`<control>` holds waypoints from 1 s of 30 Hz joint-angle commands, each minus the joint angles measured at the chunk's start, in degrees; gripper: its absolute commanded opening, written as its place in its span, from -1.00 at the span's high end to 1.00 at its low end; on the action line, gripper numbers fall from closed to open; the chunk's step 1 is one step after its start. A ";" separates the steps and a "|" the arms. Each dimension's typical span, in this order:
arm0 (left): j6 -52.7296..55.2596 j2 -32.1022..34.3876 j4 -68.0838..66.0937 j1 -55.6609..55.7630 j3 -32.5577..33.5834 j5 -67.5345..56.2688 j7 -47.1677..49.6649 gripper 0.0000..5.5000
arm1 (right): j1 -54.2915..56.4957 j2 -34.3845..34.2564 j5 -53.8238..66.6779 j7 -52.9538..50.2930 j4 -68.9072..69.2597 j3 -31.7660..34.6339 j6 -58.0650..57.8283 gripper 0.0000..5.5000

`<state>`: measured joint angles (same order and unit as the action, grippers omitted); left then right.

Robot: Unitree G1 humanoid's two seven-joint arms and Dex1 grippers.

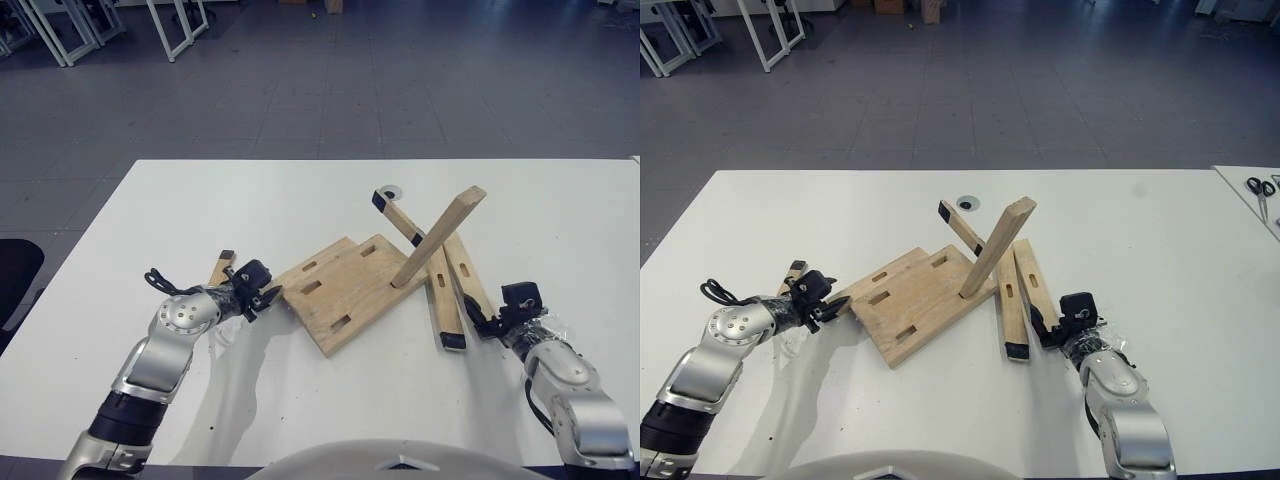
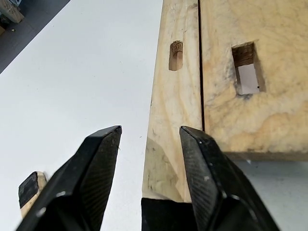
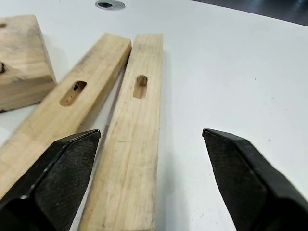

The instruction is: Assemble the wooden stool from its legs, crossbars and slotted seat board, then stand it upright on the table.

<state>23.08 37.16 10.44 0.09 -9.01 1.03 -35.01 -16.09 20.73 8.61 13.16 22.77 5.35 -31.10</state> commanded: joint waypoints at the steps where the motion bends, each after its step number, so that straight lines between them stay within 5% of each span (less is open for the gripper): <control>1: 1.19 -1.01 1.08 -2.60 -3.83 1.02 -1.34 0.18 | -0.22 0.19 -1.66 0.30 -3.33 -1.30 0.14 -0.43; 5: 2.04 1.47 4.18 -3.66 -7.42 1.35 -5.27 0.18 | 0.55 -1.14 -1.28 0.07 -6.15 -0.86 -0.40 -0.43; 9: 3.75 4.56 6.57 -3.39 -10.32 1.65 -9.52 0.18 | 2.80 -2.87 1.09 0.28 -8.63 0.77 -1.23 -0.16; 16: 6.80 -0.78 9.53 -1.40 -13.43 0.69 -8.02 0.18 | 14.77 -3.62 10.41 1.94 -8.27 8.87 -0.49 0.27; 21: 10.35 -3.13 14.47 -0.49 -16.44 -0.77 -9.40 0.18 | 31.57 -1.00 19.00 1.10 -7.08 15.46 -4.25 0.27; 30: 9.79 -4.84 7.50 4.46 -19.05 2.50 -7.21 0.18 | 43.12 1.85 24.56 -1.28 -9.20 20.77 -4.80 0.27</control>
<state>31.89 33.80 21.68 4.05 -26.09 1.57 -42.82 22.64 21.68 31.21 12.31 13.00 25.66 -35.98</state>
